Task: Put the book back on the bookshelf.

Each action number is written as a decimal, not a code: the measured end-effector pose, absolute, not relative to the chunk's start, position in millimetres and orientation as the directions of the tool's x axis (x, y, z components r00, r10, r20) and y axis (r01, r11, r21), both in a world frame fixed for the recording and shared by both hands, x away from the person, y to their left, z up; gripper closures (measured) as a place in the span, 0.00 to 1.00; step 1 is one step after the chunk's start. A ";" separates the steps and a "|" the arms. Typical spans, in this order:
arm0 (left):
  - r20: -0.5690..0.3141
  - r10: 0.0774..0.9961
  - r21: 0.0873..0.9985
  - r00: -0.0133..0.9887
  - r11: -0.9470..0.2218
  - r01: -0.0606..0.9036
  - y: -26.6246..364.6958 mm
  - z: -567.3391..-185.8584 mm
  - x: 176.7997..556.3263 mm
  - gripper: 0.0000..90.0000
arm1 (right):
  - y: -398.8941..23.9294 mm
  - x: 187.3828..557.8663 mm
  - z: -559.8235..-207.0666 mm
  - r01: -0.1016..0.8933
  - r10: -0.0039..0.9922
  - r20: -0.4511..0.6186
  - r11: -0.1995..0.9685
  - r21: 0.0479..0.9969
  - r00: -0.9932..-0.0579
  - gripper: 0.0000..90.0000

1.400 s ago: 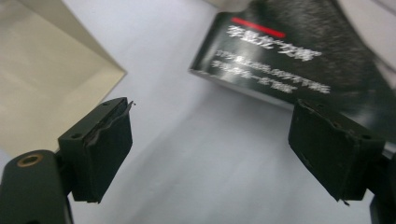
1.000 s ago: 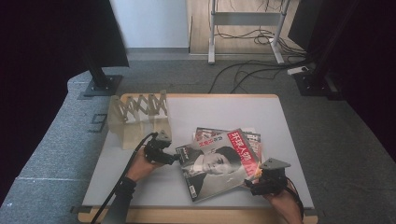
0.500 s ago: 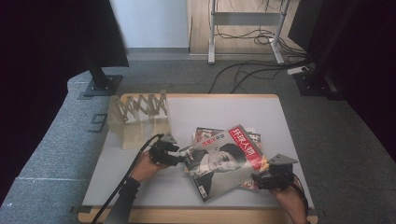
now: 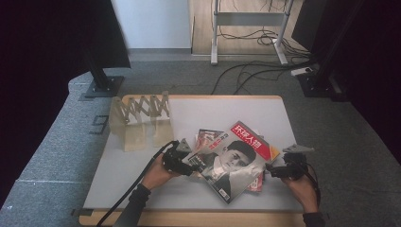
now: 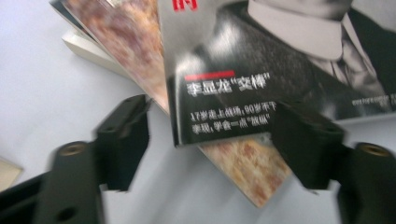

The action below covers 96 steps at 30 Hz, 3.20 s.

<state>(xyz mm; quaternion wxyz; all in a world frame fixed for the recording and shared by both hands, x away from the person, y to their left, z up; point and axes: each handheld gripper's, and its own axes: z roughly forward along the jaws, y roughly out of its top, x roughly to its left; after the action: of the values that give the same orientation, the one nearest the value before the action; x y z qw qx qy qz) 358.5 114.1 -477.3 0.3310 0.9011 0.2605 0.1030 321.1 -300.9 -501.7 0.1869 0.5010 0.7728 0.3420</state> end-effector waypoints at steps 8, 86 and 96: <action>-0.011 0.568 0.652 0.823 -0.619 0.437 104.1 -488.7 374.5 0.16 | -288.6 316.1 -513.6 0.706 0.872 0.196 0.210 0.677 -0.448 0.00; 0.097 0.338 0.814 0.936 -0.568 0.121 94.4 -373.3 365.1 0.88 | -228.0 313.5 -302.7 0.214 0.708 -0.123 0.367 0.905 -0.695 0.93; 0.033 0.342 0.832 0.939 -0.530 0.164 91.9 -375.2 376.3 0.96 | -235.8 314.4 -305.2 0.222 0.709 -0.107 0.355 0.908 -0.697 0.87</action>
<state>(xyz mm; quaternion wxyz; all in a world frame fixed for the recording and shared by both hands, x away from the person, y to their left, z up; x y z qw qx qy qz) 376.3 91.9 -375.2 0.4623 0.8694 0.1456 0.0962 314.4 -235.8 -305.2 0.2515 0.2971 0.7838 0.4838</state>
